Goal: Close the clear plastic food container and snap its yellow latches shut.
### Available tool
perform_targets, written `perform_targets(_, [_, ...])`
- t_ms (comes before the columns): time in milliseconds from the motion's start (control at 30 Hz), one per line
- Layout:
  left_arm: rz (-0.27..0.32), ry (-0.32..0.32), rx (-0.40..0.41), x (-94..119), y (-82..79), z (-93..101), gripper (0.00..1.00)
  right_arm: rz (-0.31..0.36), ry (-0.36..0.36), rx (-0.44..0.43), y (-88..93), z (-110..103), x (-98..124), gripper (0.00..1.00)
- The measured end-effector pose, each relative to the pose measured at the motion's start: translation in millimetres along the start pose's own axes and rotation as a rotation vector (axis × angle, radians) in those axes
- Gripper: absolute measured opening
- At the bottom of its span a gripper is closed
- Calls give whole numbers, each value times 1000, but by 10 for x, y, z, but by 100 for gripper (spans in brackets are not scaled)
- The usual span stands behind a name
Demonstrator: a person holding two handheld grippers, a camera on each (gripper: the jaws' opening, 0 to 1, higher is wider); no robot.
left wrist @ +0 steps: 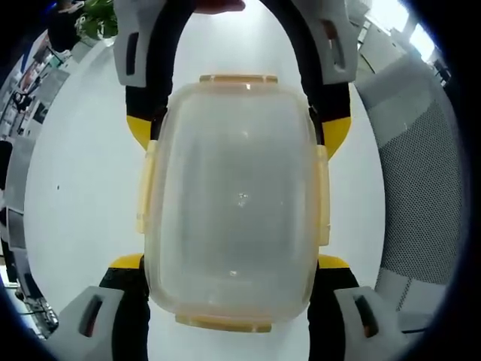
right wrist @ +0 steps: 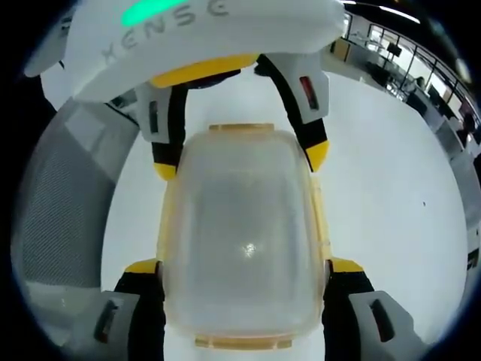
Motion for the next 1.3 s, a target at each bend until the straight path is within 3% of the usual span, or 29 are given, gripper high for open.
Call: perform_targets(1300, [0,7,-5,1,-2,-260,89,0,7,-10,-9,250,-30,88])
Point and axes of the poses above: the point that each gripper's makers call its tool centre point, and the gripper's own axes: x roughly backward along the fingers, z roughly to its right, y roughly out of its underside, the point moved 7 cm from there along x, roughly backward along the fingers, and after that the axes turned 5 degrees about y, right-handed, at the moved point
